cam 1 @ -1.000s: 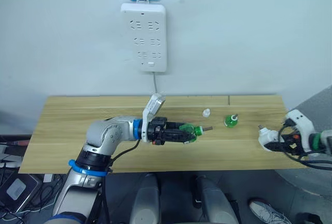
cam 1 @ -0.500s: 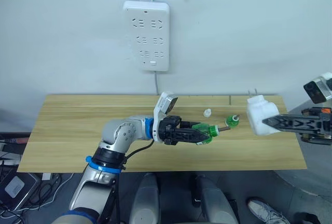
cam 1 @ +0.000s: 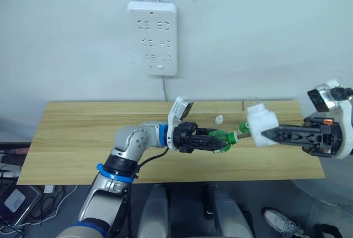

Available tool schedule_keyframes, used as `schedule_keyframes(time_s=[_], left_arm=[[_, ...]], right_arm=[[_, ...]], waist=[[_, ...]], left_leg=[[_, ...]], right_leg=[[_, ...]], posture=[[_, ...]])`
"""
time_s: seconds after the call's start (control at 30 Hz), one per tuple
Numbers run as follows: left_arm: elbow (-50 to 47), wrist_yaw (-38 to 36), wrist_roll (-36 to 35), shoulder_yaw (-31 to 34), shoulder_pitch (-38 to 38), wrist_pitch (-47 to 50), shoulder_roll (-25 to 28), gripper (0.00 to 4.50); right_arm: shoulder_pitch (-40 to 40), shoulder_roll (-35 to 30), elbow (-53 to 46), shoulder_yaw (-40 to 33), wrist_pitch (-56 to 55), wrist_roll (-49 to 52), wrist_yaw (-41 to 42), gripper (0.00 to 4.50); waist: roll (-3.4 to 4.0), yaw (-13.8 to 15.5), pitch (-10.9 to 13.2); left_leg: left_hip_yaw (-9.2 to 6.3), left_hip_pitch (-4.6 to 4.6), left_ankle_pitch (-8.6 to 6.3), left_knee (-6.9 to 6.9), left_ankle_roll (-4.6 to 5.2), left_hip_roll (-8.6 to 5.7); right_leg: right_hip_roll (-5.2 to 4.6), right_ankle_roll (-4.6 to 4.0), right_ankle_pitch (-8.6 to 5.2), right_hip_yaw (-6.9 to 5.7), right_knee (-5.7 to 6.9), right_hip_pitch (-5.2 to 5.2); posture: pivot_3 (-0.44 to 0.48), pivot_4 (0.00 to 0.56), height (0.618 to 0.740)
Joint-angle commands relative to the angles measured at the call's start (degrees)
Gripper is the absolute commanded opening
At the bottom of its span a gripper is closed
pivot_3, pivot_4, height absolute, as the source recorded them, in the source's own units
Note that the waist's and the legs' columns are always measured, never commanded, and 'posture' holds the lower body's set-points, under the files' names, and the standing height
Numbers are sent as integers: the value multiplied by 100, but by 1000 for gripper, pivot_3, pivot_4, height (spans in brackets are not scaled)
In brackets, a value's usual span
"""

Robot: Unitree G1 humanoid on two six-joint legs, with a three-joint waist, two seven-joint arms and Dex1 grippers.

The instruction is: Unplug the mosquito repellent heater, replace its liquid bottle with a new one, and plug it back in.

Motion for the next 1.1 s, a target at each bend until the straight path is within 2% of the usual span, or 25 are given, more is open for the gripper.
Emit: schedule_keyframes(time_s=[0.03, 0.43, 0.8, 1.1], left_arm=[[-43, 4, -51, -7, -82, -76, -75, 2260], [-80, 42, -37, -106, -169, -78, -218, 2260], [39, 10, 31, -66, -287, -114, -202, 2260], [-128, -12, -5, -58, -287, -65, -178, 2260]], right_arm=[[-18, -84, -190, -41, -168, 157, 100, 2968], [-34, 147, -489, 159, -556, 157, -278, 2968], [334, -235, -873, 145, -646, 157, 86, 2968], [340, -287, -786, 204, -744, 157, -14, 2968]], waist=[[0, -1, 0], [0, -1, 0], [0, 0, 0], [0, 0, 0]], left_leg=[[0, 0, 0, 0, 0, 0], [-2, 1, 0, 1, 0, 0], [-1, 0, 0, 0, 0, 0], [-2, 0, 0, 0, 0, 1]], right_leg=[[0, 0, 0, 0, 0, 0], [0, 0, 0, -1, 2, 0], [0, 0, 0, -1, -1, 0], [0, 0, 0, -1, -1, 0]], posture=[[137, 331, 740], [140, 334, 740], [140, 338, 740], [147, 338, 740]])
